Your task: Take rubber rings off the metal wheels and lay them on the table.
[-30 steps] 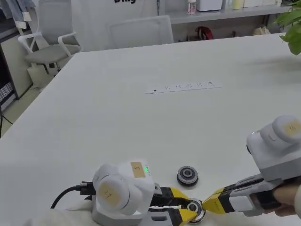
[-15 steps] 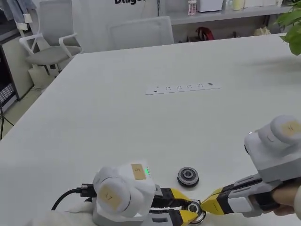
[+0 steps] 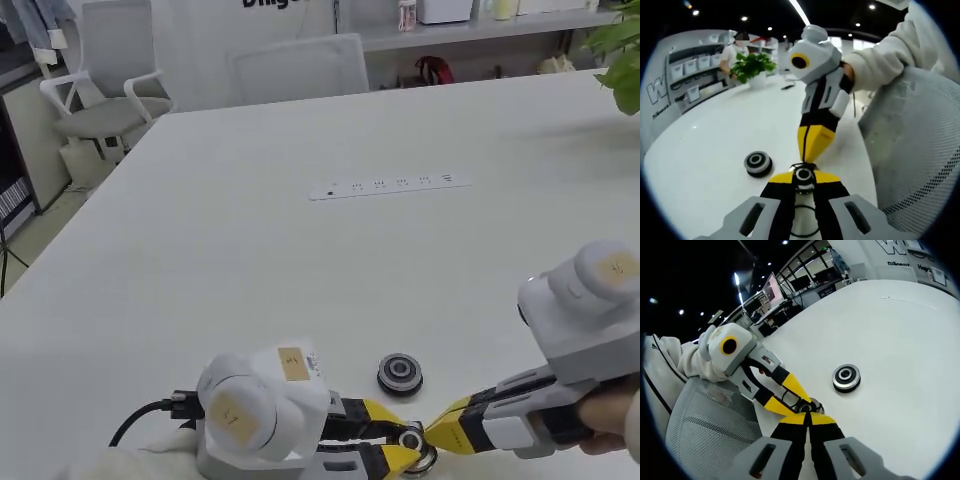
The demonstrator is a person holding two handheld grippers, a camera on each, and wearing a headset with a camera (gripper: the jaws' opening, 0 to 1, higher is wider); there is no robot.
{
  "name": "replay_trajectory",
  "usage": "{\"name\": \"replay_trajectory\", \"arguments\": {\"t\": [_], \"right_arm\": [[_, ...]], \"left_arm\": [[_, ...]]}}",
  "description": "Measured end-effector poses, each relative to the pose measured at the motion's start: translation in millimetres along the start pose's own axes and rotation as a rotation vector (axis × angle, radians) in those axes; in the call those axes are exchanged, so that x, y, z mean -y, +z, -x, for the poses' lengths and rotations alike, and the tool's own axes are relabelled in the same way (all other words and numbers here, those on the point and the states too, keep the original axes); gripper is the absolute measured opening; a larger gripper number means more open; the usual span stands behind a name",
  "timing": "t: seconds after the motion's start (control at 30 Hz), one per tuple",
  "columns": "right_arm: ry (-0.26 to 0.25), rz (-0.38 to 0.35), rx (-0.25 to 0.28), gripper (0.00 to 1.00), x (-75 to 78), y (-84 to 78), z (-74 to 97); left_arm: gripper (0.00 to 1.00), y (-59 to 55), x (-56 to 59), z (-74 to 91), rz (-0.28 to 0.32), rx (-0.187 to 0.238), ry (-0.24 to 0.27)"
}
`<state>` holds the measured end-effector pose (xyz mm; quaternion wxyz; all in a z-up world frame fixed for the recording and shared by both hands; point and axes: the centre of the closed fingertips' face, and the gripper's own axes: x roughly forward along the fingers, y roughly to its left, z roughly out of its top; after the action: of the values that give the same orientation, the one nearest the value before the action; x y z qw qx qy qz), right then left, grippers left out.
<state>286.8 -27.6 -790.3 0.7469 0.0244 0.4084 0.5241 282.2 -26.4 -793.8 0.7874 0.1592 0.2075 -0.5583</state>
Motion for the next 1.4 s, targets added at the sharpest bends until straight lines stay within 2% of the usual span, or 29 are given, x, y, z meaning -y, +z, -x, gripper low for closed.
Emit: {"name": "replay_trajectory", "arguments": {"t": [0.7, 1.2, 1.4], "right_arm": [[0.023, 0.013, 0.013, 0.0, -7.9, 3.8, -0.1], [0.055, -0.006, 0.051, 0.0, -20.4, 13.4, 1.5], [0.042, -0.015, 0.044, 0.0, -17.9, 11.5, 1.5]], "left_arm": [[0.14, 0.1, 0.5, 0.0, 0.002, 0.001, 0.002], [0.14, 0.9, -0.3, -0.7, 0.004, 0.003, 0.007], [0.14, 1.4, 1.7, -1.5, -0.034, -0.017, 0.013]]}}
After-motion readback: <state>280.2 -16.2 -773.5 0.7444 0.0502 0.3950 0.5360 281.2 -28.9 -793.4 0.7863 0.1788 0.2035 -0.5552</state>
